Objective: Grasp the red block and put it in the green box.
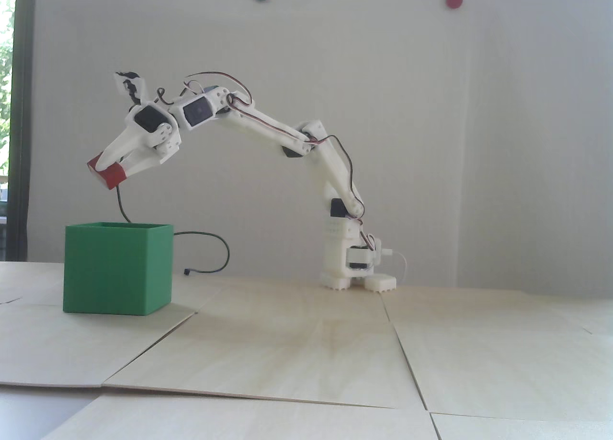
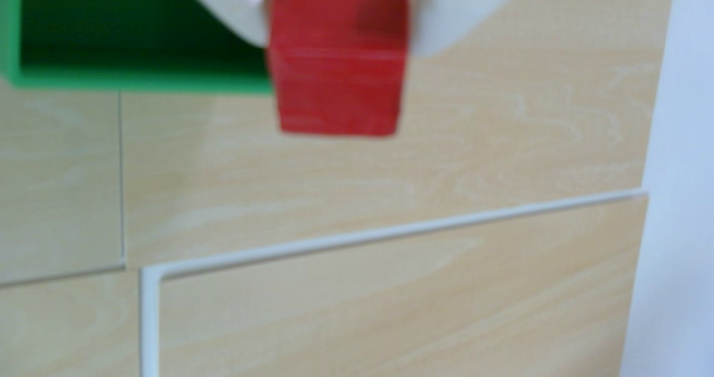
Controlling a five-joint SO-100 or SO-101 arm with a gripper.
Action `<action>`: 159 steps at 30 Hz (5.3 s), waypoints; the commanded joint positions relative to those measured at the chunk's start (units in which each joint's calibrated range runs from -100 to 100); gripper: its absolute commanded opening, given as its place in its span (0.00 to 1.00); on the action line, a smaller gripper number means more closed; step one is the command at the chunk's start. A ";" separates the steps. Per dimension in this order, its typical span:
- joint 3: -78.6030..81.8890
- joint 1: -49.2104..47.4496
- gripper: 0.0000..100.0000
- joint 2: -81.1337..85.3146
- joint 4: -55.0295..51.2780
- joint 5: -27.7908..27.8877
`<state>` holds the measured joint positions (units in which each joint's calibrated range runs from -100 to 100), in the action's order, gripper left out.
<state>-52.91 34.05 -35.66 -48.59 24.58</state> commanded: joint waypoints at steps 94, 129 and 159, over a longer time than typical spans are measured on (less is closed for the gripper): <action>149.98 -58.86 0.02 95.94 41.59 23.05; 150.25 -47.68 0.02 105.18 6.85 22.89; 150.16 -47.76 0.02 105.26 -10.27 23.00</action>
<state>97.31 -14.02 69.53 -55.41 47.39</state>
